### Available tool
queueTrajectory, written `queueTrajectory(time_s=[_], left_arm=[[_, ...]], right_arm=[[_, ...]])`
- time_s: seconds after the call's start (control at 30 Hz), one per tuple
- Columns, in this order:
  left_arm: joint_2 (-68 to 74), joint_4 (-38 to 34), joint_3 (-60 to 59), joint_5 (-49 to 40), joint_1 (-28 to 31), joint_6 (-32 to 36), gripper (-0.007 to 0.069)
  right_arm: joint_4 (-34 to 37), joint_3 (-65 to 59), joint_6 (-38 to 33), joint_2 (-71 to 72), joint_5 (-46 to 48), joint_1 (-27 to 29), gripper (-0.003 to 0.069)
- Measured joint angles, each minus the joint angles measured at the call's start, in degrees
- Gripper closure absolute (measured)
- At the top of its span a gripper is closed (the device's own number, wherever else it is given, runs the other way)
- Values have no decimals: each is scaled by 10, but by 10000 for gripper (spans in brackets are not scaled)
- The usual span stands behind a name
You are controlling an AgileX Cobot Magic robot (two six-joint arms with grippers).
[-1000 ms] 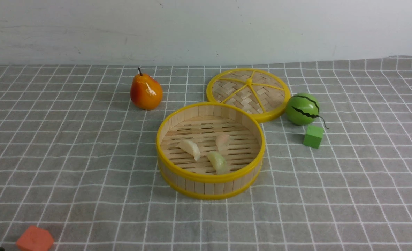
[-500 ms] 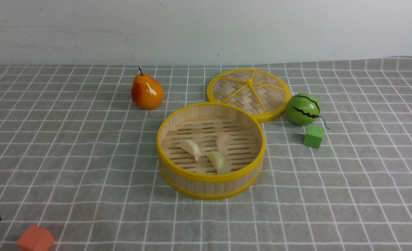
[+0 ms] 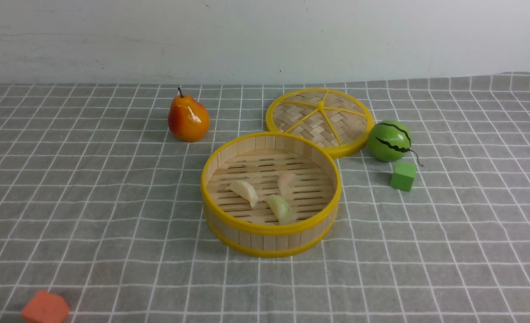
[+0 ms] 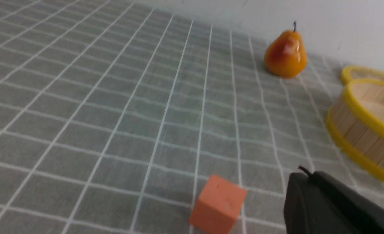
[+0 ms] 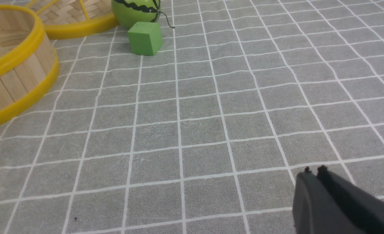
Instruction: Put the dumplings into the steamer on the table with the grey tablecloth.
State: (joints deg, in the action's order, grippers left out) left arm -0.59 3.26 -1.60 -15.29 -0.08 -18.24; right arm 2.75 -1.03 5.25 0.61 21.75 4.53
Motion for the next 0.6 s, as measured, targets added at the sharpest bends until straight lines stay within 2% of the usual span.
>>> queueTrajectory(time_s=[0.17, 0.6], left_arm=[[0, -4, -1, -59, 0, 31, 638], [0, -6, -2, -66, 0, 36, 638]], right_arm=[[0, 0, 0, 0, 0, 0, 631], [2, 0, 0, 0, 0, 0, 618]])
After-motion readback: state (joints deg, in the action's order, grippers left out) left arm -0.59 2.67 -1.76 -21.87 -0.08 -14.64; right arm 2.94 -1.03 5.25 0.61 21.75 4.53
